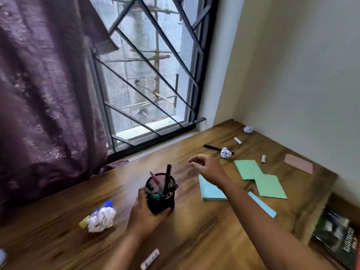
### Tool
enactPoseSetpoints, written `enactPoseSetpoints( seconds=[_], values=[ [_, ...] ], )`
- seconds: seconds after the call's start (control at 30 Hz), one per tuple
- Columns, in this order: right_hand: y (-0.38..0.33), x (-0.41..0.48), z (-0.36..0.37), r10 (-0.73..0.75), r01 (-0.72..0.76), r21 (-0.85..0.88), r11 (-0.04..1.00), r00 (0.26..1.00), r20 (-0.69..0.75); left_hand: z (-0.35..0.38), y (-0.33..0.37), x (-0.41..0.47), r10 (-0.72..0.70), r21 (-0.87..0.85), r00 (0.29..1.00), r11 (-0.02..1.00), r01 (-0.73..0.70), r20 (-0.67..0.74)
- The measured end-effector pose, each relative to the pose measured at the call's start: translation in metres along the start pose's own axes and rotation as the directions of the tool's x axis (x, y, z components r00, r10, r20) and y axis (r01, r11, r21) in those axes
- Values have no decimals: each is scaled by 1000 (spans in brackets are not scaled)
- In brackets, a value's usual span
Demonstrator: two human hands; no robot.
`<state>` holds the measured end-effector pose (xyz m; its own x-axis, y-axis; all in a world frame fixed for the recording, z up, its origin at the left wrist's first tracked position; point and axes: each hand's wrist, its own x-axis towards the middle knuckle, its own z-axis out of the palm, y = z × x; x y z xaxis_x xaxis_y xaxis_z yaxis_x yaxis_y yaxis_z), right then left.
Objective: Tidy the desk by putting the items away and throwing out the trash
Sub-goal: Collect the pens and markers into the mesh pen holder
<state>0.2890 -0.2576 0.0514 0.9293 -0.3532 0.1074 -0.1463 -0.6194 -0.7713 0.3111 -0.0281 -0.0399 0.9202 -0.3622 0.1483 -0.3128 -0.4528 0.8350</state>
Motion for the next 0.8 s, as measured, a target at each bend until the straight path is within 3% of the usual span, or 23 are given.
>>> enactPoseSetpoints(
  seconds=[0.13,0.2,0.3,0.47,0.57,0.7,0.8],
  values=[
    [51,50,-21,161,-180,-267,947,983,-92,24,2,35,11,-8,999,1000,-10,33],
    [71,75,-28,183,-227,-472,852,973,-137,35,1,53,37,-21,998,999,-36,49],
    [86,104,-32,203,-209,-694,689,975,-92,48,2,77,90,-26,994,996,-88,70],
    [99,135,-25,238,-175,-827,535,970,-52,57,2,107,159,-10,983,987,-159,95],
    [106,146,-19,249,-174,-826,535,968,-43,60,0,115,167,-6,982,986,-167,91],
    [106,151,-15,113,-89,-852,516,993,-35,62,-3,114,175,-1,981,984,-176,87],
    [107,148,-11,100,-60,-840,540,995,-6,61,0,113,164,39,983,985,-167,80]
  ],
)
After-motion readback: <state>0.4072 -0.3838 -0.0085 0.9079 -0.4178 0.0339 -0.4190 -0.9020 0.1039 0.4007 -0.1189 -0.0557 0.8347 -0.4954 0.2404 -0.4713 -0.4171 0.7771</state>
